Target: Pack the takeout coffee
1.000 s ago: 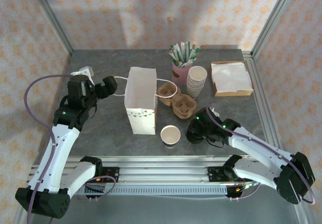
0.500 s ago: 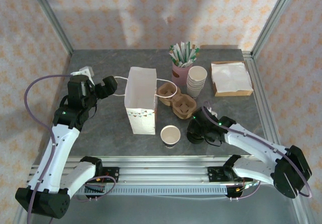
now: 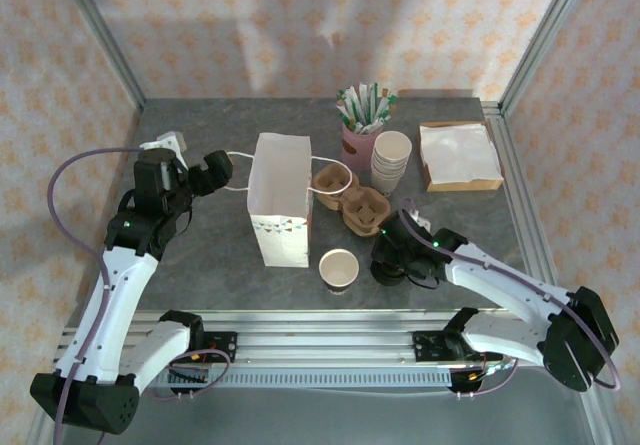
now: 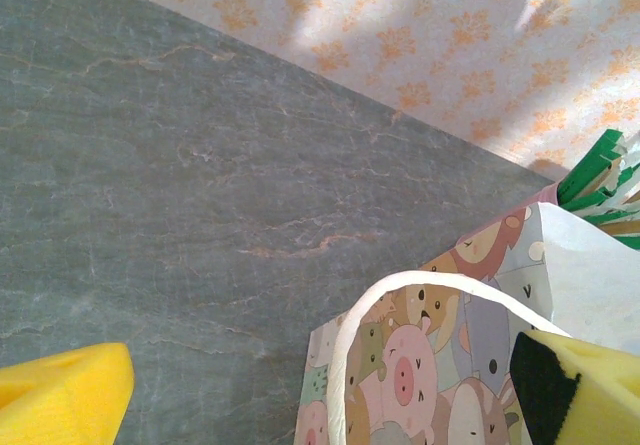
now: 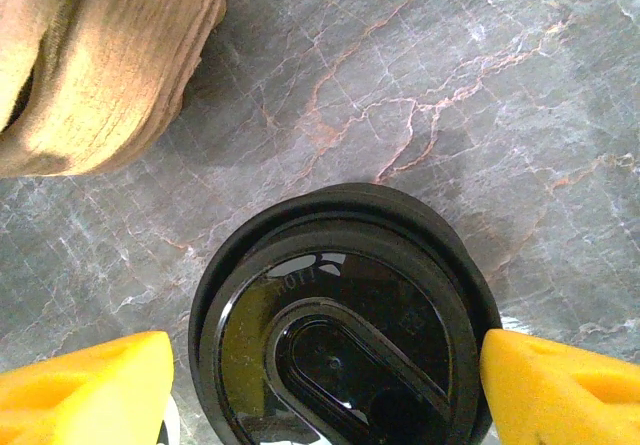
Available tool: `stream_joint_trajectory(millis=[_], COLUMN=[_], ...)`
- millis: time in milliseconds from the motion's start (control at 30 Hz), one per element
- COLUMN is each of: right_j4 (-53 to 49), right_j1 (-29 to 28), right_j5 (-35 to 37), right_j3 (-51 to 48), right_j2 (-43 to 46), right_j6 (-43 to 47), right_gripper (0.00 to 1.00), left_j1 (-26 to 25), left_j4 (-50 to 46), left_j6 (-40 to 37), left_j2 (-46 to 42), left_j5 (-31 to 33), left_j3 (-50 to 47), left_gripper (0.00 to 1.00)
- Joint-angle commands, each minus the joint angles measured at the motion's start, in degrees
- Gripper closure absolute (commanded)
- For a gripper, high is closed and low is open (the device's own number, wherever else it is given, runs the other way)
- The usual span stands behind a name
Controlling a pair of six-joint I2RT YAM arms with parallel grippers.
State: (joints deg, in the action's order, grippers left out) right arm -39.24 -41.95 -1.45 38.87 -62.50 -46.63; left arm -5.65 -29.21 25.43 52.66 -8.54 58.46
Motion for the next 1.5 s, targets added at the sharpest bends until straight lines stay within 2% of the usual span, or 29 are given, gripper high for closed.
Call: stream_joint_trajectory(millis=[0, 567, 800, 933, 1233, 1467], right_j4=[-2.80, -2.67, -2.39, -2.91, -12.57, -17.62], right_j1=[-0.71, -1.91, -1.95, -1.90, -1.95, -4.14], right_j5=[2.99, 4.09, 3.96, 3.86, 9.28, 9.01], right_j3=[2.06, 2.79, 2.59, 2.78, 8.49, 15.72], right_j2=[-1.62, -5.01, -4.53, -3.28, 0.60, 0.14], right_j6=[0.84, 0.91, 0.50, 0.48, 2.81, 4.76], right_gripper=[0.20, 0.20, 0.27, 0.27, 0.29, 0.30], left_j1=[-0.61, -0.59, -0.59, -0.61, -0.60, -0.65], left_j4=[-0.90, -0.83, -0.80, -0.92, -0.89, -0.98], left_j6=[-0.89, -0.90, -0.77, -0.81, -0.80, -0.82], left_j2=[0.15, 0.07, 0.07, 0.07, 0.07, 0.07], left_j5=[0.44, 0.36, 0.45, 0.46, 0.58, 0.97], left_j3=[1.70, 1.75, 1.71, 1.71, 1.79, 1.75], left_gripper=[0.02, 0.02, 0.02, 0.02, 0.02, 0.02])
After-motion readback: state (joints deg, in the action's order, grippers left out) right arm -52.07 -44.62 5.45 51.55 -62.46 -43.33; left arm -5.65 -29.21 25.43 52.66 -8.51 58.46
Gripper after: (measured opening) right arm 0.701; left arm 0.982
